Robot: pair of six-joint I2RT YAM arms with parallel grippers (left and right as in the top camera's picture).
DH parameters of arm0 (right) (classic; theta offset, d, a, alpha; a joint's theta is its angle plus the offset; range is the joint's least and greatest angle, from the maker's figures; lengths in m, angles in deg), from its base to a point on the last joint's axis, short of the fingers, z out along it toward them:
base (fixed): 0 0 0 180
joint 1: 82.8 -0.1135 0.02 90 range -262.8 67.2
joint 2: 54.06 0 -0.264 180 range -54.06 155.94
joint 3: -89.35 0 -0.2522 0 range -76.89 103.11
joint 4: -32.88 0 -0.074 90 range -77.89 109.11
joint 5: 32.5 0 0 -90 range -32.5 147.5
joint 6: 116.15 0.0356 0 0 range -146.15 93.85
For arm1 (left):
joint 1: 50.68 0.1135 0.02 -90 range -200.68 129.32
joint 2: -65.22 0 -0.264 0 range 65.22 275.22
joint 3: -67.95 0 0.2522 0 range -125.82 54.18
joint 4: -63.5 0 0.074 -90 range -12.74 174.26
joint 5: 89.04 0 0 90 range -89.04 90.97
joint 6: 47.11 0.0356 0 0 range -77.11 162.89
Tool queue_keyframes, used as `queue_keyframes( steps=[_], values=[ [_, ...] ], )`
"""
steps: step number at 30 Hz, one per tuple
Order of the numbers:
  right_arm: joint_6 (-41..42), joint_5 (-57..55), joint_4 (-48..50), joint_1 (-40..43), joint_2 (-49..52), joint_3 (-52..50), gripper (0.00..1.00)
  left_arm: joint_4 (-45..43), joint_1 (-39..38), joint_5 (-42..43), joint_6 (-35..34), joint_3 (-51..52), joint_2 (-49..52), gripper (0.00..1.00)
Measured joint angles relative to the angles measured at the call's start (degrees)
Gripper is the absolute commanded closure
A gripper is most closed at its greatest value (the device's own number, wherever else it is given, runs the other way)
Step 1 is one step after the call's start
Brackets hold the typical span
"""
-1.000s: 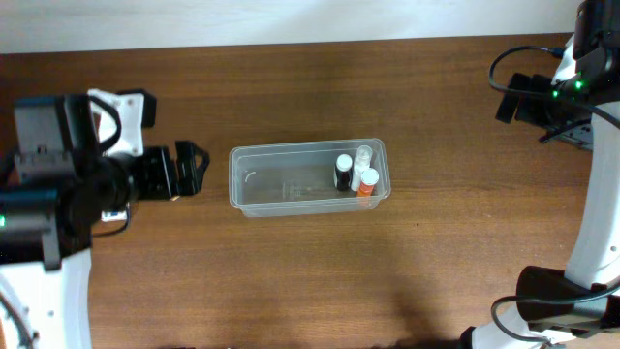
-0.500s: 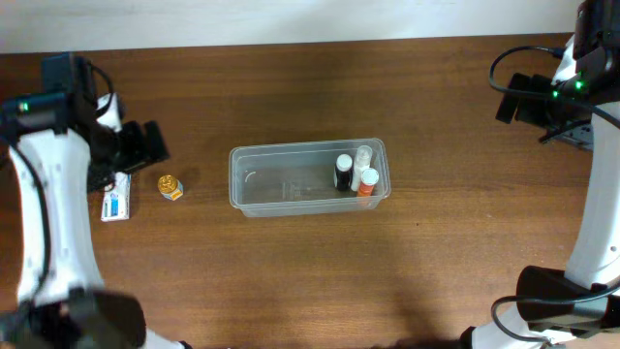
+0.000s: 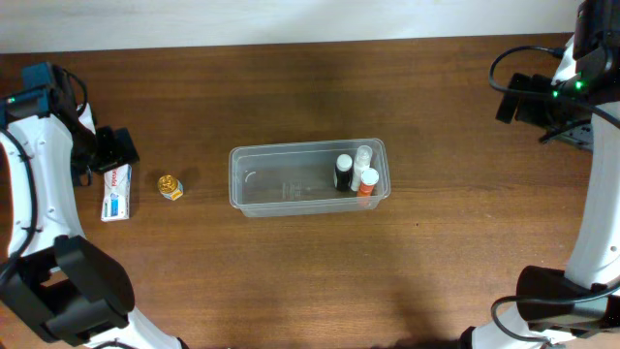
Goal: Pack container
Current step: 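Move left gripper to white toothpaste box and grasp it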
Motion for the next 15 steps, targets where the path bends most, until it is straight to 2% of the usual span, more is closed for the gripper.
queue_keyframes(
  steps=[15],
  values=[
    [0.0,-0.02,0.0,0.0,0.0,0.0,0.02,-3.21,8.15,0.24,5.92,0.0,10.03,0.01]
  ],
)
